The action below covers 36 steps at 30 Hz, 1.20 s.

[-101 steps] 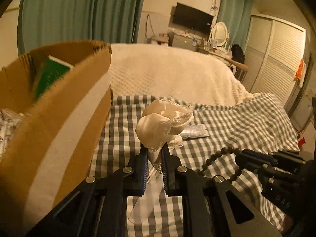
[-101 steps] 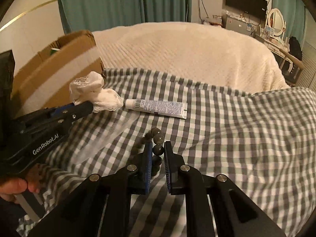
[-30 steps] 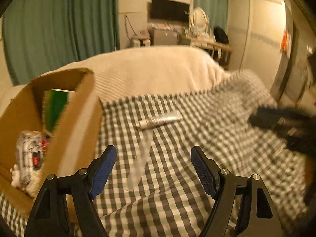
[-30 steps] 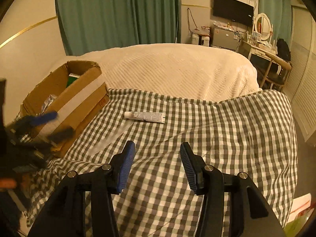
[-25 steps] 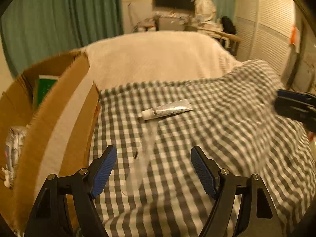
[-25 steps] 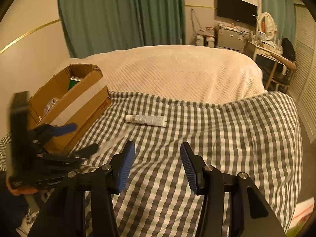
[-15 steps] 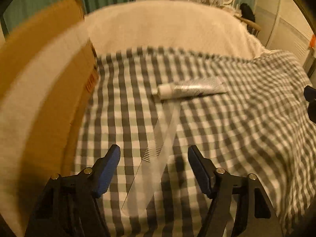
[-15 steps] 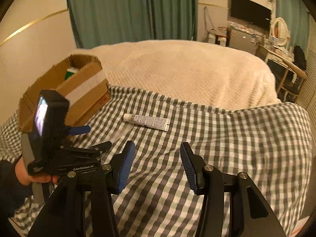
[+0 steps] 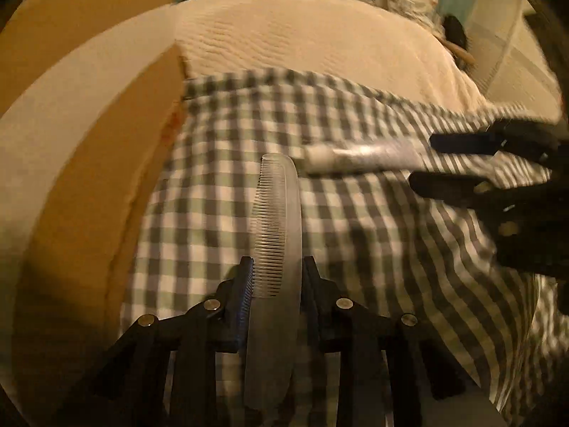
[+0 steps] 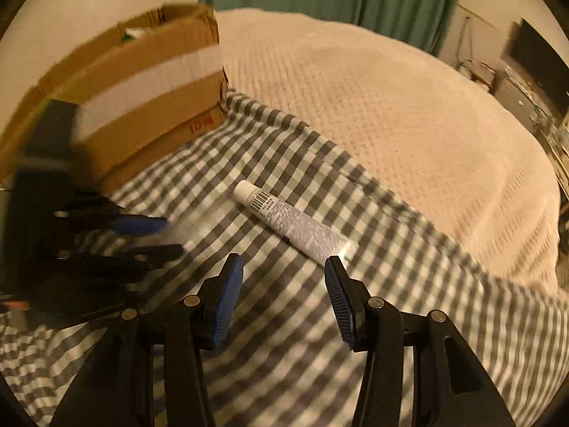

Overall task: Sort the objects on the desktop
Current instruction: 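Grasp the clear comb with the left tool while the right tool reaches the toothpaste tube, then grasp the white-purple tube with the right tool while the left tool holds the comb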

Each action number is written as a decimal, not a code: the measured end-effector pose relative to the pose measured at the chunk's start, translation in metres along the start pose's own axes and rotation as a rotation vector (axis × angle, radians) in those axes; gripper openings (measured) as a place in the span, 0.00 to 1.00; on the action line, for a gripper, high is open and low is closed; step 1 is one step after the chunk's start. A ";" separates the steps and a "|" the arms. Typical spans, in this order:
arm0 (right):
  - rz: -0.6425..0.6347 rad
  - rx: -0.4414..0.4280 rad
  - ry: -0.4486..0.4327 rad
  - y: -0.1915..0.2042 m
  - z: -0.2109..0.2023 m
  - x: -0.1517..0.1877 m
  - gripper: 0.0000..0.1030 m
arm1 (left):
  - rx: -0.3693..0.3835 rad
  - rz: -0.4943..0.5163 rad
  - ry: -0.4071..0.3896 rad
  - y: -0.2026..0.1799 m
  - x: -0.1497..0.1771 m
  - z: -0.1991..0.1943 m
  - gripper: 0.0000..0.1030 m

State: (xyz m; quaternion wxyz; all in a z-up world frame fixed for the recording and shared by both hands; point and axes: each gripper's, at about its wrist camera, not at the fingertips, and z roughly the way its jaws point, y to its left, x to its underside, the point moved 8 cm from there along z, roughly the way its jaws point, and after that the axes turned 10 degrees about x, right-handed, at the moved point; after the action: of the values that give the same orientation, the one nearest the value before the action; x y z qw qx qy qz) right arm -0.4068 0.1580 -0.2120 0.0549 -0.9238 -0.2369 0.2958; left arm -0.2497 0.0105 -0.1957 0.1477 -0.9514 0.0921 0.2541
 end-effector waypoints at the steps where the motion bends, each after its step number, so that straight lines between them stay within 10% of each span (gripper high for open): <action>1: -0.007 -0.006 0.006 0.002 0.008 -0.002 0.46 | 0.003 -0.029 -0.011 0.006 0.000 0.000 0.26; 13: -0.033 0.065 0.040 0.013 0.052 -0.019 0.47 | 0.049 -0.086 -0.030 0.017 -0.004 -0.001 0.26; 17: -0.054 0.122 0.061 0.016 0.047 -0.013 0.32 | 0.065 -0.085 -0.038 0.017 -0.004 -0.005 0.26; 20: -0.022 0.121 0.089 0.017 0.035 -0.006 0.00 | 0.082 -0.075 -0.062 0.010 -0.011 -0.007 0.26; 29: -0.014 0.082 0.072 0.021 0.008 0.010 0.02 | 0.089 -0.078 -0.066 0.012 -0.005 -0.013 0.26; 32: 0.004 0.078 0.037 0.015 0.009 -0.003 0.36 | 0.083 -0.093 -0.067 0.015 -0.006 -0.012 0.26; 36: -0.044 0.055 0.045 0.017 0.028 -0.008 0.41 | 0.078 -0.102 -0.063 0.018 -0.004 -0.011 0.26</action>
State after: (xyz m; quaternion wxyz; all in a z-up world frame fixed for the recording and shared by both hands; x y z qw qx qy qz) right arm -0.4214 0.1382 -0.2356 0.0920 -0.9229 -0.2477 0.2801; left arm -0.2526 -0.0094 -0.1889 0.2003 -0.9399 0.0488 0.2722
